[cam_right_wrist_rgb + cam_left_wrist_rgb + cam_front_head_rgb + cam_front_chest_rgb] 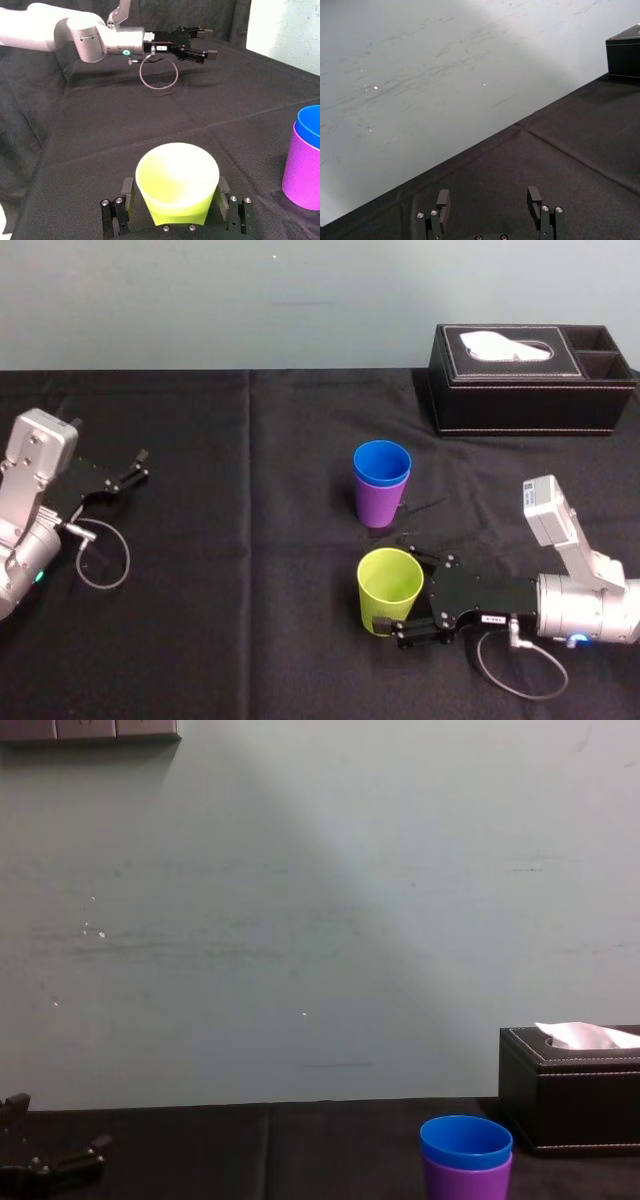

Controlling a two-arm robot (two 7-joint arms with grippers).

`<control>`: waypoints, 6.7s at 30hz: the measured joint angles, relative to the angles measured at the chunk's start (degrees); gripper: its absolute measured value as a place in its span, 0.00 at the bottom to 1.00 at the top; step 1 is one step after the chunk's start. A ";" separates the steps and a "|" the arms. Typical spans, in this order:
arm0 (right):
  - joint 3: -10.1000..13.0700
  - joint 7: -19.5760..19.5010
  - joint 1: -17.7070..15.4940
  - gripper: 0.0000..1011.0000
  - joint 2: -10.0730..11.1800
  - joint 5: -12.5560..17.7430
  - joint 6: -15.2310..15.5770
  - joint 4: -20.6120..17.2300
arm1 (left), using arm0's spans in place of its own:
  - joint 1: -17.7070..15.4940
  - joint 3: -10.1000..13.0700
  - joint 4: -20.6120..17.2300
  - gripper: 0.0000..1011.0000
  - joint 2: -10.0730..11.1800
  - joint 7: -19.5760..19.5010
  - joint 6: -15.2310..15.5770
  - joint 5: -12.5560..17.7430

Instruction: Stack the three plastic cups sequentially using one hand.

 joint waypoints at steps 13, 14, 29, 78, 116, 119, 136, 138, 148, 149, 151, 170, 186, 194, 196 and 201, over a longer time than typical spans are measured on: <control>0.24 -0.10 -0.28 0.92 0.21 0.08 -0.02 -0.28 | 0.00 0.00 0.00 1.00 0.00 0.00 0.00 0.00; 0.26 -0.10 -0.30 0.89 0.22 0.09 -0.02 -0.30 | 0.00 0.00 0.00 1.00 0.00 0.00 0.00 0.00; 0.35 -0.17 -0.38 0.73 0.30 0.16 -0.04 -0.39 | 0.00 0.00 0.00 1.00 0.00 0.00 0.00 0.00; 8.65 -14.53 -3.76 0.73 8.14 8.31 11.79 -19.67 | 0.00 0.00 0.00 1.00 0.00 0.00 0.00 0.00; 0.50 -10.93 16.81 0.73 -4.22 1.38 15.21 2.60 | 0.00 0.00 0.00 1.00 0.00 0.00 0.00 0.00; 0.24 -10.63 17.06 0.73 -4.57 1.37 15.18 3.29 | 0.00 0.00 0.00 1.00 0.00 0.00 0.00 0.00; -0.01 -9.98 15.95 0.73 -4.69 1.67 14.10 5.26 | 0.00 0.00 0.00 1.00 0.00 0.00 0.00 0.00; -0.02 -9.83 15.78 0.73 -4.74 1.71 13.84 5.56 | 0.00 0.00 0.00 1.00 0.00 0.00 0.00 0.00; 0.00 -9.87 15.78 0.73 -4.73 1.75 13.88 5.44 | 0.00 0.00 0.00 1.00 0.00 0.00 0.00 0.00; 0.01 -9.87 15.79 0.73 -4.72 1.75 13.89 5.41 | 0.00 0.00 0.00 1.00 0.00 0.00 0.00 0.00; 0.02 -9.87 15.80 0.73 -4.71 1.75 13.90 5.37 | 0.00 0.00 0.00 1.00 0.00 0.00 0.00 0.00; 0.04 -9.90 15.81 0.99 -4.66 1.75 13.99 5.25 | 0.00 0.00 0.00 1.00 0.00 0.00 0.00 0.00; 1.34 -11.89 13.89 0.99 -3.29 1.92 13.75 2.68 | 0.00 0.00 0.00 1.00 0.00 0.00 0.00 0.00; 6.25 -17.44 6.15 0.99 1.41 3.03 11.60 -5.14 | 0.00 0.00 0.00 1.00 0.00 0.00 0.00 0.00; 7.42 -18.97 4.26 0.99 2.37 3.04 10.96 -6.79 | 0.00 0.01 0.00 1.00 0.00 0.00 0.00 0.00; 11.20 -25.36 -2.14 0.99 4.94 1.89 9.11 -11.76 | 0.00 0.00 0.00 1.00 0.00 0.00 0.00 0.00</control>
